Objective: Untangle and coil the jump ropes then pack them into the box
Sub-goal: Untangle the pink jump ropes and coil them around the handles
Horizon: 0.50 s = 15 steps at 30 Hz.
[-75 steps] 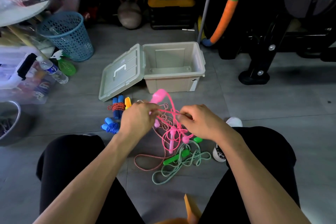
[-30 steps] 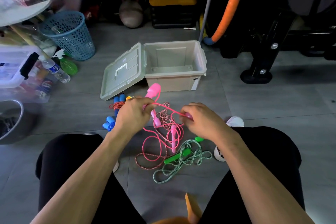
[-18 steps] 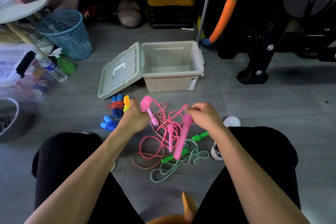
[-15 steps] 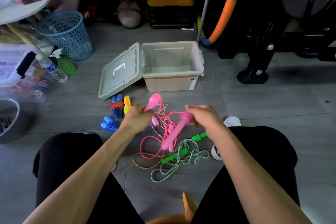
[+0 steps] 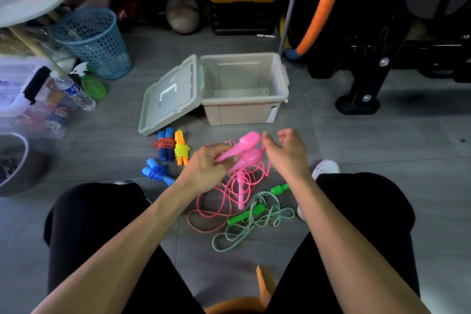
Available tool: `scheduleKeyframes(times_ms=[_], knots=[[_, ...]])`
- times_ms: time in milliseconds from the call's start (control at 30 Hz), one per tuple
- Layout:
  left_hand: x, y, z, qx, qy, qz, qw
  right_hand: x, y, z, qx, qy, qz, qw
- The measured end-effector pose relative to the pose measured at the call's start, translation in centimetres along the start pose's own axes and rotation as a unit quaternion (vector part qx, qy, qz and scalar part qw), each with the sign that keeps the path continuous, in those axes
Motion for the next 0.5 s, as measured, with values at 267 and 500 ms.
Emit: scheduleKeyframes(times_ms=[267,500], knots=[[0.3,-0.6,-0.9,-0.001,0.021,-0.052,0.998,-0.6,0.9,-1.3,-0.116,-0.126,-0.035,0.985],[1.0,-0.2,-1.3,0.021,0.052,-0.102,0.993,-0.8,1.2,-1.8,-0.05,-0.147,0.018,0.988]])
Point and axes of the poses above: each hand's wrist, its own z-axis towards the middle knuckle, its own y-axis out of the palm, x = y × z, the point moved 1 cm from there along z, towards the middle knuckle, and after that the axes turned 8 degrees about -x, right-handed, at the moved point
